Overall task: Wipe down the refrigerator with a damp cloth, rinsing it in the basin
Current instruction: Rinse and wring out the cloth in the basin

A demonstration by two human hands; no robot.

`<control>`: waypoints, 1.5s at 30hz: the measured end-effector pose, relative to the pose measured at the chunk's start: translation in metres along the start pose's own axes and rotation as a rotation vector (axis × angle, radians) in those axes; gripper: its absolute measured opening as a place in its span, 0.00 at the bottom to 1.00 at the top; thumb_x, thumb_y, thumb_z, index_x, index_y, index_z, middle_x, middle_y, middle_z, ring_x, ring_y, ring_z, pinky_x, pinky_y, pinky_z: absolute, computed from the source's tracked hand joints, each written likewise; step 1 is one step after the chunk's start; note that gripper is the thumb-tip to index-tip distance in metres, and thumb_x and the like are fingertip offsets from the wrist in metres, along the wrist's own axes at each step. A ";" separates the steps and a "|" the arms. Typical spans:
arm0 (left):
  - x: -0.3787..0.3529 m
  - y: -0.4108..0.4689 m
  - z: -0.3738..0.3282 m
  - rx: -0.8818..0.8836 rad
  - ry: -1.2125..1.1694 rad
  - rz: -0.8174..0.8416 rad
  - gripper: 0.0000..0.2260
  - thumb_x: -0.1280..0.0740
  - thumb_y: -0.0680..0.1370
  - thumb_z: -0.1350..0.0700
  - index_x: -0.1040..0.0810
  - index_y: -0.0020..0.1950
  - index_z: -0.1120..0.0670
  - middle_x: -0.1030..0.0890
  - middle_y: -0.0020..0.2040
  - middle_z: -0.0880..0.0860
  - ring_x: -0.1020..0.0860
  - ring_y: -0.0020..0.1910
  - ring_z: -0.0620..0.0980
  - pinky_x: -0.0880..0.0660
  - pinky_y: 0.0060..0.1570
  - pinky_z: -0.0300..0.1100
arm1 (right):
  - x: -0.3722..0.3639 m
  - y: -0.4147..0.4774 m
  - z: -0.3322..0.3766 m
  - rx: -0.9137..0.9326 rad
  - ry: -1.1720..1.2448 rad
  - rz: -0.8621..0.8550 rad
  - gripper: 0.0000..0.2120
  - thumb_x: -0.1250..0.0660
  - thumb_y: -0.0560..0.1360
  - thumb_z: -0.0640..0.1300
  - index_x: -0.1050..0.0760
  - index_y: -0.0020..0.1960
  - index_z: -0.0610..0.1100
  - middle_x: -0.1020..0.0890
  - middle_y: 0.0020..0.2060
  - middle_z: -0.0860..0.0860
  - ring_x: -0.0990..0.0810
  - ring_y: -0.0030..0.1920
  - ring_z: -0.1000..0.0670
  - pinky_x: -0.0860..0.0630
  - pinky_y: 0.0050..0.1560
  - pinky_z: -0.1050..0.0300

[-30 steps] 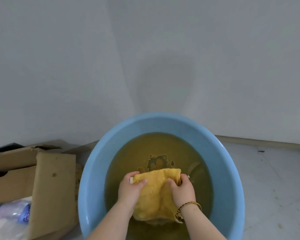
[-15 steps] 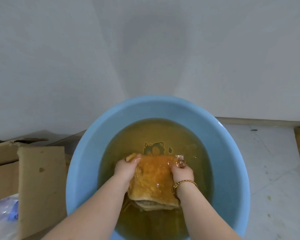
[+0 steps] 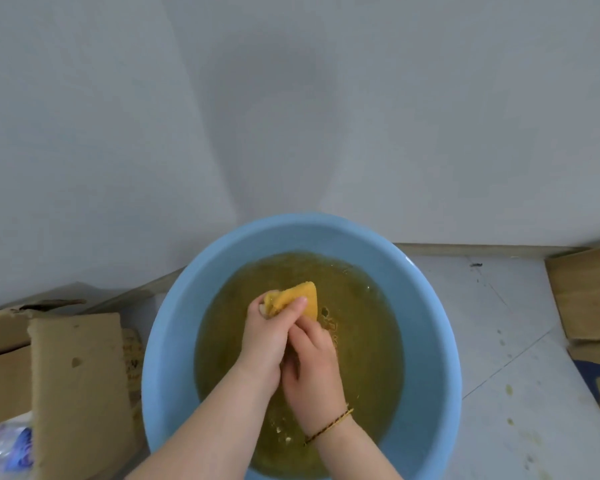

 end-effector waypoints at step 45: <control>0.016 0.005 -0.018 0.062 0.002 0.442 0.16 0.37 0.66 0.49 0.28 0.20 0.53 0.30 0.19 0.50 0.30 0.23 0.46 0.29 0.33 0.38 | 0.020 0.031 -0.001 -0.398 0.149 0.817 0.12 0.30 0.68 0.38 0.31 0.31 0.47 0.27 0.29 0.53 0.28 0.31 0.54 0.25 0.38 0.59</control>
Point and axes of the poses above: each hand's wrist, its own y-axis towards the middle knuckle, its own x-axis out of the back of the hand, z = x × y, the point moved 1 cm from there along y, towards the middle knuckle
